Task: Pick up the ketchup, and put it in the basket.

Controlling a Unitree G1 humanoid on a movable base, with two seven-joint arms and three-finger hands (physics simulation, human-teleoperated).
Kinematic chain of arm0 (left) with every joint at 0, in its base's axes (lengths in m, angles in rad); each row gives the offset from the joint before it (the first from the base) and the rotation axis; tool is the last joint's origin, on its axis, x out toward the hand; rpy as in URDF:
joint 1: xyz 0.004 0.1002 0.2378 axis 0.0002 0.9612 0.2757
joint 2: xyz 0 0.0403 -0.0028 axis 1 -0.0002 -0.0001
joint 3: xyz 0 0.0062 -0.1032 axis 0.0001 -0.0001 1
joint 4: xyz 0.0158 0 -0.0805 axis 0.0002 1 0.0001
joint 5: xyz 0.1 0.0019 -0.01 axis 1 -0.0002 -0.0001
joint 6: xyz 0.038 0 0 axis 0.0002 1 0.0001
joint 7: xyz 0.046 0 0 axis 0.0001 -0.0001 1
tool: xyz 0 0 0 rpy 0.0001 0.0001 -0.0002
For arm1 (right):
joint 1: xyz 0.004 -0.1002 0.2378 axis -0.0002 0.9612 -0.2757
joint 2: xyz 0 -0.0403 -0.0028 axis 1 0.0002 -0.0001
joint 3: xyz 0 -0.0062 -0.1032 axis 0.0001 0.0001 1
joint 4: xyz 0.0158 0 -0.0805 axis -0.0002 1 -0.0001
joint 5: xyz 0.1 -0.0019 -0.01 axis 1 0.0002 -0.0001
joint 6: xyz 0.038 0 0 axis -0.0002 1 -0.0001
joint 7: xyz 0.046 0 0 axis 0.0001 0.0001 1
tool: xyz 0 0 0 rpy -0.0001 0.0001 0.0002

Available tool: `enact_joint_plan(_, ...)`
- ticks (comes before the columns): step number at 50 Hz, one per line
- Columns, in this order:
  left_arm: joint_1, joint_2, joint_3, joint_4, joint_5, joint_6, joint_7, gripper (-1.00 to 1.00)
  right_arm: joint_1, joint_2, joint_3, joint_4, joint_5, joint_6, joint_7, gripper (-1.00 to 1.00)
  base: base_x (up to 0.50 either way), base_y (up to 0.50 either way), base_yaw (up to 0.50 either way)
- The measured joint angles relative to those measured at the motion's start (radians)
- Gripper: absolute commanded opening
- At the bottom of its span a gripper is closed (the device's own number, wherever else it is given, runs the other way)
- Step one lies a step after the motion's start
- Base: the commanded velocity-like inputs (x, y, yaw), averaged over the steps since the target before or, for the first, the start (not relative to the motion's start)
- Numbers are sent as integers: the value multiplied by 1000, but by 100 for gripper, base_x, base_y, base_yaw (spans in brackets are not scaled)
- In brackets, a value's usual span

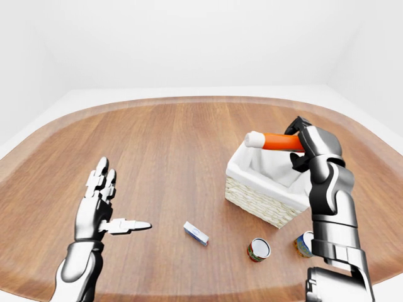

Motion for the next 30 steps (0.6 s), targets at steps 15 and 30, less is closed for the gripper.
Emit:
enact_joint_plan(15, 1, 2, -10, 9, 4, -7, 6, 100, 3, -18, 0, 104, 33, 0, -64, -100, 0, 0, 0)
enact_joint_plan(30, 9, 2, -15, 2, 4, -10, 5, 100, -14, -18, 23, 221, 64, 0, -136, -100, 0, 0, 0)
